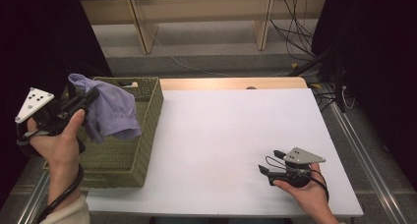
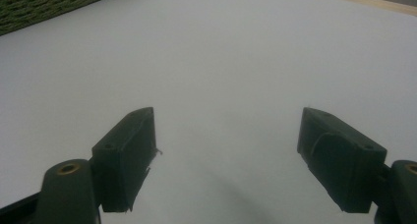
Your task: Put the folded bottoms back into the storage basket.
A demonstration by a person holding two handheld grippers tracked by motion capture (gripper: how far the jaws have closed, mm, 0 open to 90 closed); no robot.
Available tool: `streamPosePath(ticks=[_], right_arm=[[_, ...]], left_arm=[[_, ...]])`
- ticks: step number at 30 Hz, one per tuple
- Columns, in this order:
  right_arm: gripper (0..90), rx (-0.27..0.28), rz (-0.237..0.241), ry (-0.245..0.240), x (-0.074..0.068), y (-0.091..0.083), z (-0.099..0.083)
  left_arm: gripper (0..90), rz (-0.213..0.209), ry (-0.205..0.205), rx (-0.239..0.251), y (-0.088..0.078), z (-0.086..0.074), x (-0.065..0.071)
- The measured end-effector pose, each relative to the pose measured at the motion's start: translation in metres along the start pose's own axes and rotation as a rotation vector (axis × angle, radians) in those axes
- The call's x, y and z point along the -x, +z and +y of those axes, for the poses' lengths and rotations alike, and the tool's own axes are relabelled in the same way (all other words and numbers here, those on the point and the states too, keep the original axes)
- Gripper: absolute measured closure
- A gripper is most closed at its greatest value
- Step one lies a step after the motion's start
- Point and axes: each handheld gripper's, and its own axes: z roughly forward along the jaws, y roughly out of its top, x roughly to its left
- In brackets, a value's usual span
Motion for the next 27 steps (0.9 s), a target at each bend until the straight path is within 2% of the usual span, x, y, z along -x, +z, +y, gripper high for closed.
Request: streamPosePath(ticks=[12,27], right_arm=[[23.4,-0.002,0.001,-0.001,0.0,0.0,-0.0001],[23.4,0.0,0.001,-0.001,0.0002,-0.0004,0.0001]], left_arm=[[83.9,0.013,0.014,-0.024,0.0013,-0.0016,-0.0024],[83.9,-0.001,0.026,-0.063,0.0061,-0.0063,-0.0051]])
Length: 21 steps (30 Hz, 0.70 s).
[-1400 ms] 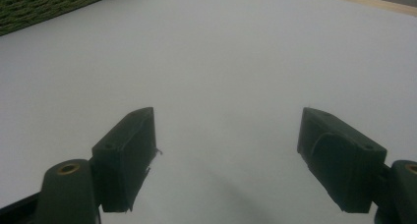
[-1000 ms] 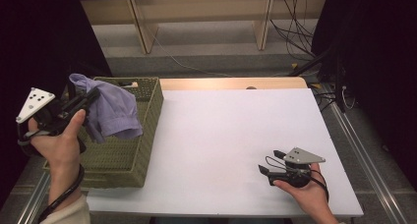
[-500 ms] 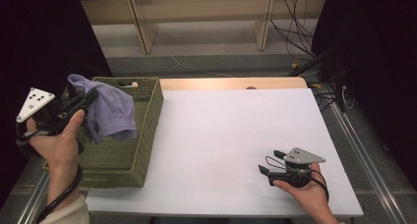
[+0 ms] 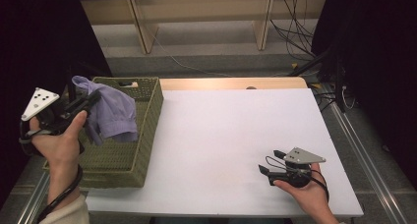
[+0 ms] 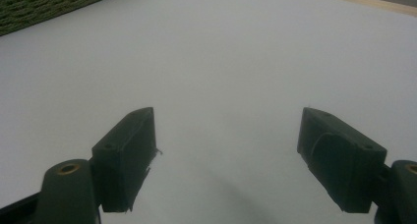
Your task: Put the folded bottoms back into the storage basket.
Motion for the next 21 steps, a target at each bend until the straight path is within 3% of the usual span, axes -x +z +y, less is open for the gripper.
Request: streamPosePath(ticks=[21], right_arm=[[23.3,0.005,0.001,0.002,-0.0001,-0.0004,0.0002]], left_arm=[[83.9,-0.021,0.011,-0.063,0.0097,-0.0086,-0.0034]])
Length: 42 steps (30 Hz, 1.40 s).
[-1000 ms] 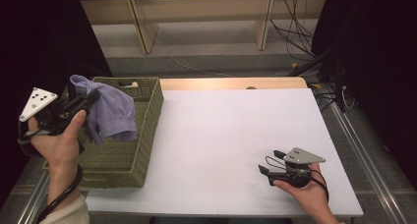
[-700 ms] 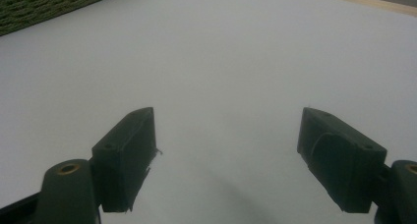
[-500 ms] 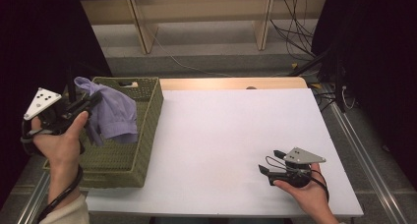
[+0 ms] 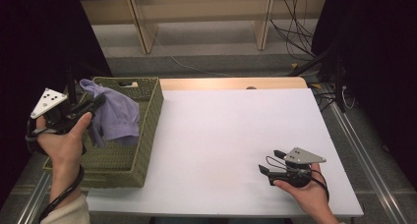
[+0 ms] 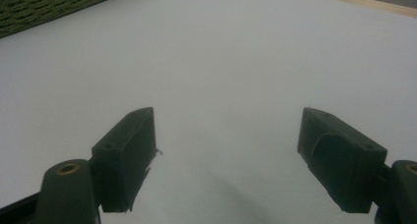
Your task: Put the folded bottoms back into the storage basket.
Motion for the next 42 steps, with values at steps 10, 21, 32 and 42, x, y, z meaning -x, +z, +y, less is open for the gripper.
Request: streamPosePath(ticks=[10,21,32,42], right_arm=[[23.3,-0.004,0.0,0.001,0.0,0.0,0.0],[23.3,-0.005,0.0,0.0,0.0,0.0,0.0],[23.3,-0.005,0.0,-0.001,0.0,0.0,0.0],[23.3,-0.003,0.002,0.0,0.0,0.001,0.0]], left_arm=[[83.9,-0.015,0.009,-0.033,0.003,-0.003,-0.003],[83.8,-0.043,0.014,-0.084,0.009,-0.008,-0.006],[83.8,-0.065,0.02,-0.119,0.013,-0.011,-0.006],[83.8,-0.084,0.029,-0.147,0.017,-0.012,-0.004]])
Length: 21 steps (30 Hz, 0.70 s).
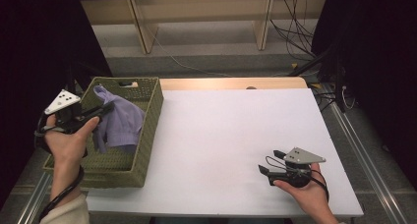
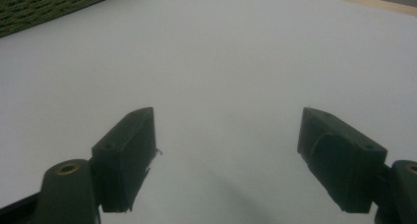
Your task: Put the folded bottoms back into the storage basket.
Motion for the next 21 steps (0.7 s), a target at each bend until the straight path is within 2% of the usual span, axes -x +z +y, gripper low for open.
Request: streamPosePath(ticks=[21], right_arm=[[23.3,0.0,0.0,0.0,-0.0001,0.0,-0.0001]], left_arm=[[83.7,-0.031,0.01,-0.039,0.0072,-0.0027,0.0022]])
